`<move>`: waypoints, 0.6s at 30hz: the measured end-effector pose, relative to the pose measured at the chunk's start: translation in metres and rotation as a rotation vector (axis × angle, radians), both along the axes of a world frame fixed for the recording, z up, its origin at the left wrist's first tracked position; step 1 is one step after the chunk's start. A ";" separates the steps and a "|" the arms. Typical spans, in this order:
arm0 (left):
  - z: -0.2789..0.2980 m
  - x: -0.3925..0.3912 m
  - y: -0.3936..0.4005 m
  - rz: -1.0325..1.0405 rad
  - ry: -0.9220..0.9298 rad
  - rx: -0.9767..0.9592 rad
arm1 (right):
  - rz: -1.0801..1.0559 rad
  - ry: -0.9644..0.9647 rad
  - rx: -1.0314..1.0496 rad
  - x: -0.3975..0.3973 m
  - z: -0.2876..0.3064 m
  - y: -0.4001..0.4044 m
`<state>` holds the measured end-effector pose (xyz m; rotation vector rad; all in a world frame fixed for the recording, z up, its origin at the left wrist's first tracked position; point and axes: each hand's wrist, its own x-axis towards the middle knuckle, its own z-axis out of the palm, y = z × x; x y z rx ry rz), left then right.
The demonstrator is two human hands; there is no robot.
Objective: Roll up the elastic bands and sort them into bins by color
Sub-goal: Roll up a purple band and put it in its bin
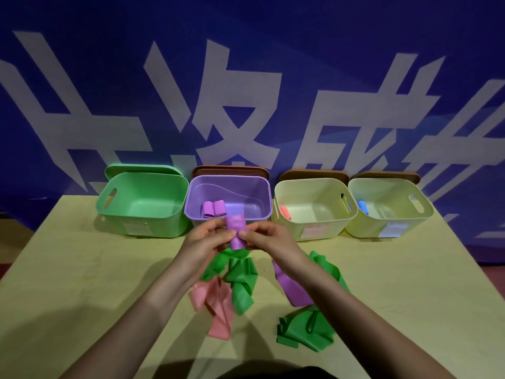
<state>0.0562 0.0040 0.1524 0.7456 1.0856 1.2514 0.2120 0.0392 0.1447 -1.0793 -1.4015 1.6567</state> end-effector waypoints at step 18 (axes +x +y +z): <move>-0.051 -0.067 0.155 -0.096 0.088 -0.186 | -0.067 -0.054 -0.199 -0.064 -0.052 0.151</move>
